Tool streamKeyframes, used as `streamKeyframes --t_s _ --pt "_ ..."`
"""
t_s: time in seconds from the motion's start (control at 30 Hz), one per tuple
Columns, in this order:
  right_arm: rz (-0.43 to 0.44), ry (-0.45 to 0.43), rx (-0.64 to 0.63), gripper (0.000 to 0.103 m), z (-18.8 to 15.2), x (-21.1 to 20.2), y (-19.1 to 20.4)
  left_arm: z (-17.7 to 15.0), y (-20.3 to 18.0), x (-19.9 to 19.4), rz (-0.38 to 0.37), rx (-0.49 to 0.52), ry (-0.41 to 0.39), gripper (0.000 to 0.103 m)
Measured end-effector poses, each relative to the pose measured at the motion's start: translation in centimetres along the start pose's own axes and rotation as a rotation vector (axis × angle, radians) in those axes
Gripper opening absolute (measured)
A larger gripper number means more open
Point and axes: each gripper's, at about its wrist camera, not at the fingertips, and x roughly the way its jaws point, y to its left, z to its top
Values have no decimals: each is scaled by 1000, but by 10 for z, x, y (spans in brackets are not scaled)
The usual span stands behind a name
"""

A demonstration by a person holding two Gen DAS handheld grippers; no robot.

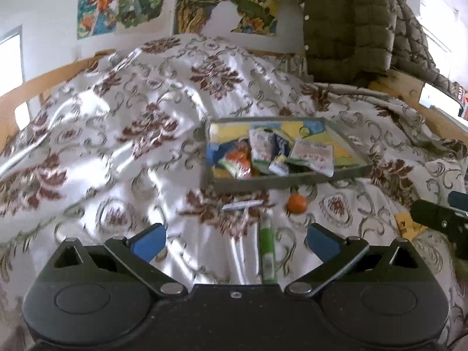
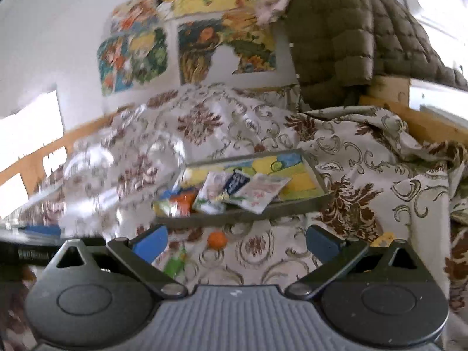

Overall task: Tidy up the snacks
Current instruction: 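Move both tools back toward the remaining snacks beside the tray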

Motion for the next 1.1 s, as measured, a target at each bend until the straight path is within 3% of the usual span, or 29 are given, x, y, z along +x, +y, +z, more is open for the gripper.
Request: streamKeyframes --t_s 0.13,0.27,0.57,0.93,1.1 --pt "-13 -8 -28 103 -8 -13 15 -9 6 2 16 -34 45 102" --pt "-24 56 -1 103 -14 -12 18 -14 6 11 -16 -67 91 102" --pt "-119 199 83 103 -21 12 4 -26 -10 35 -43 13 157 102" --pt "-112 342 243 103 -31 43 -23 -31 -7 58 -42 -39 210 102" --pt "-97 372 249 103 -33 51 -23 -31 -7 63 -54 -63 207 102"
